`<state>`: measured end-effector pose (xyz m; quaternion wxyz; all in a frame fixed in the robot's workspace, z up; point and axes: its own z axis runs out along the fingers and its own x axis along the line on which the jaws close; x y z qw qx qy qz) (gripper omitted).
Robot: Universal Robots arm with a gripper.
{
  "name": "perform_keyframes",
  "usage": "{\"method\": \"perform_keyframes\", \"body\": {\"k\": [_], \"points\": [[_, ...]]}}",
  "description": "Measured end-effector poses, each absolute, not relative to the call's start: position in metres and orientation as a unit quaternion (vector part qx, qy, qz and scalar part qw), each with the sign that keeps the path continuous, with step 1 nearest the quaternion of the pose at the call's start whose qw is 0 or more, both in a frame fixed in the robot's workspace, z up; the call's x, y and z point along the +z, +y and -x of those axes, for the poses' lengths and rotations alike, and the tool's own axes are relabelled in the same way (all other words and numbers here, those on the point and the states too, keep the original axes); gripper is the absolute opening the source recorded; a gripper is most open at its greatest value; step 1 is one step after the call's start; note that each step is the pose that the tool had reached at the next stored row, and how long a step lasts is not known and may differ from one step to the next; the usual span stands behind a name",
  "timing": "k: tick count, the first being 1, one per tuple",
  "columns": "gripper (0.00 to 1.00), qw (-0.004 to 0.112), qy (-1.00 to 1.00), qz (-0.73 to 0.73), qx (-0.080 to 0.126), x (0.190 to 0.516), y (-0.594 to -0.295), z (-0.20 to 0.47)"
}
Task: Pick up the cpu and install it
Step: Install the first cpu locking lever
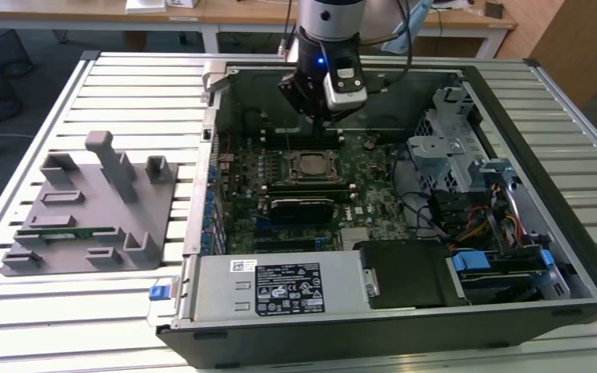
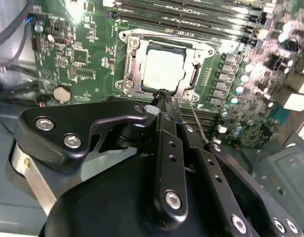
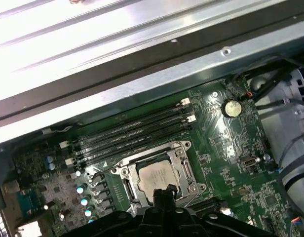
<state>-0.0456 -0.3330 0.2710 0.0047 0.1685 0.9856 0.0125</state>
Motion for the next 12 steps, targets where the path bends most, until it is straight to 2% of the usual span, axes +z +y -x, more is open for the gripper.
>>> {"method": "perform_keyframes", "body": {"k": [12], "points": [[0.11,0.003,0.999,-0.042,0.013,0.2698,-0.3330,0.0460]]}}
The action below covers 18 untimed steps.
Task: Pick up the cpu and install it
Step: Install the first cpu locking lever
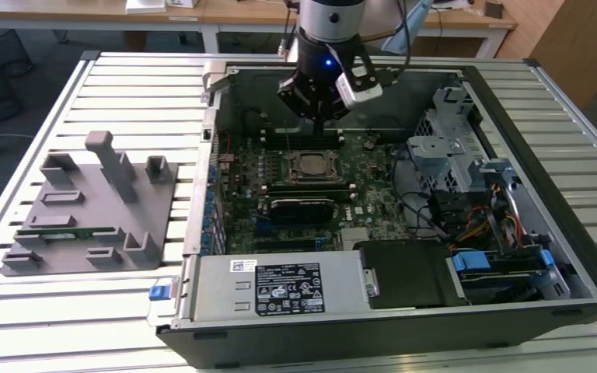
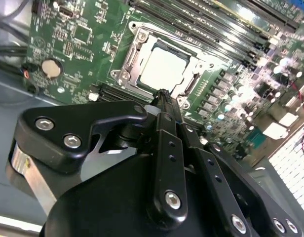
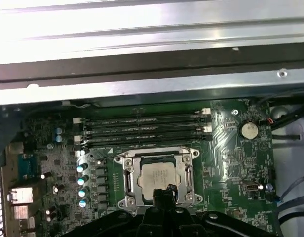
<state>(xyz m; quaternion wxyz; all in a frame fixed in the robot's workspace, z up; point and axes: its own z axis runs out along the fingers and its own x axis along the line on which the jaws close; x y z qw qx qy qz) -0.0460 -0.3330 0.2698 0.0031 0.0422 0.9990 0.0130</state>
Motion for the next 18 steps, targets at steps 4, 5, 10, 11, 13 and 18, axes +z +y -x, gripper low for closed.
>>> {"method": "perform_keyframes", "body": {"k": [4,5,10,11,13,18], "points": [[0.11,0.003,0.999,-0.035,0.013,0.269,-0.333,0.055],[0.11,0.003,0.999,-0.035,0.013,0.269,-0.333,0.057],[0.11,0.003,0.999,-0.035,0.013,0.269,-0.333,0.065],[0.11,0.003,0.999,-0.035,0.013,0.269,-0.333,0.066],[0.11,0.003,0.999,-0.035,0.013,0.269,-0.333,0.066],[0.11,0.003,0.999,-0.035,0.013,0.269,-0.333,0.067]]}}
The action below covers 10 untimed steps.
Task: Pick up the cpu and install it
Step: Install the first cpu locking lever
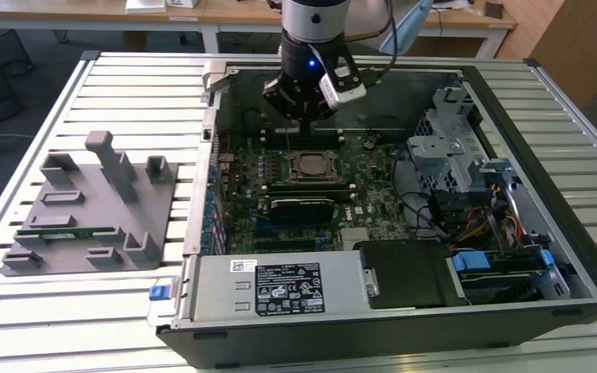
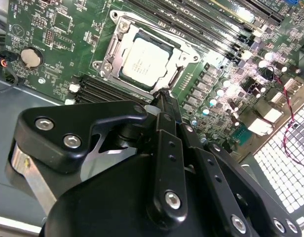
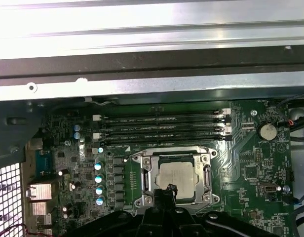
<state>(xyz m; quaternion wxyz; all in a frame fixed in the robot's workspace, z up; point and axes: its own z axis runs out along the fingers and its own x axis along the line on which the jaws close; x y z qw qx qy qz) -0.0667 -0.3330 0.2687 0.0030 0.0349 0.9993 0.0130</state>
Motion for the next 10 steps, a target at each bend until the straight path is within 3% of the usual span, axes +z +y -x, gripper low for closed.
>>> {"method": "perform_keyframes", "body": {"k": [10], "points": [[0.11,0.003,0.999,-0.034,0.013,0.269,-0.333,0.078]]}}
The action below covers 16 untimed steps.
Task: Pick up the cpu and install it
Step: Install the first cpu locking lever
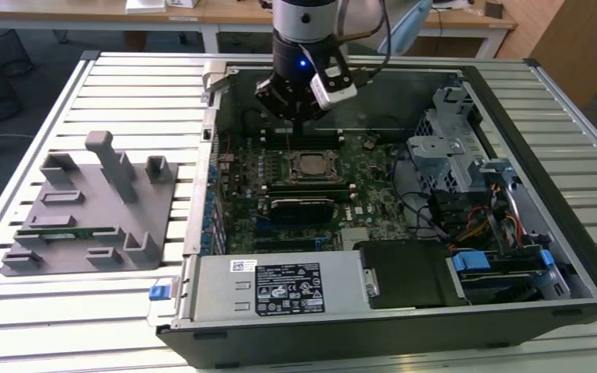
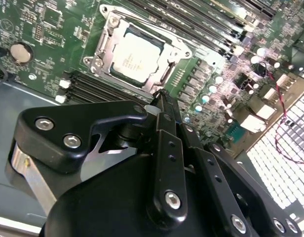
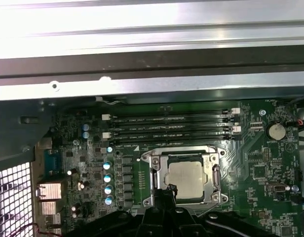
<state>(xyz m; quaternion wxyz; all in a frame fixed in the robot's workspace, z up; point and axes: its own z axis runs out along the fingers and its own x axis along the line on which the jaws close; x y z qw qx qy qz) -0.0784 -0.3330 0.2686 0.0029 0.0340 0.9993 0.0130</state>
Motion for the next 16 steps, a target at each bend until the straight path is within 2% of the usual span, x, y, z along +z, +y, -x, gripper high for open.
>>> {"method": "perform_keyframes", "body": {"k": [16], "points": [[0.11,0.003,0.999,-0.032,0.014,0.268,-0.331,0.104]]}}
